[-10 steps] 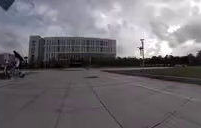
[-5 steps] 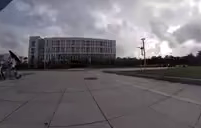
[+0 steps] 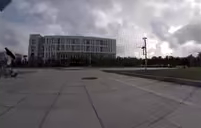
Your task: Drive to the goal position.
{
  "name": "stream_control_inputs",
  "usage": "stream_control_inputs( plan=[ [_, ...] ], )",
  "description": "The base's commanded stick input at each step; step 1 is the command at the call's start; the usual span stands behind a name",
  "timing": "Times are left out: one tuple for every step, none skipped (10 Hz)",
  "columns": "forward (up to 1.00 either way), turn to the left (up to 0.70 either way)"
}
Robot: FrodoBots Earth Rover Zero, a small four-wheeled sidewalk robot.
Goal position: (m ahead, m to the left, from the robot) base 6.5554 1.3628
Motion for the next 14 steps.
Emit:
stream_control_inputs(
  plan=[
    [0.7,0.06],
    [0.7,0.16],
    [0.7,0.27],
    [0.7,0.35],
    [0.7,0.35],
    [0.7,0.35],
    [0.7,0.35],
    [0.7,0.35],
    [0.7,0.35],
    [0.7,0.35],
    [0.7,0.35],
    [0.7,0.35],
    [0.7,0.21],
    [0.7,0.0]
  ],
)
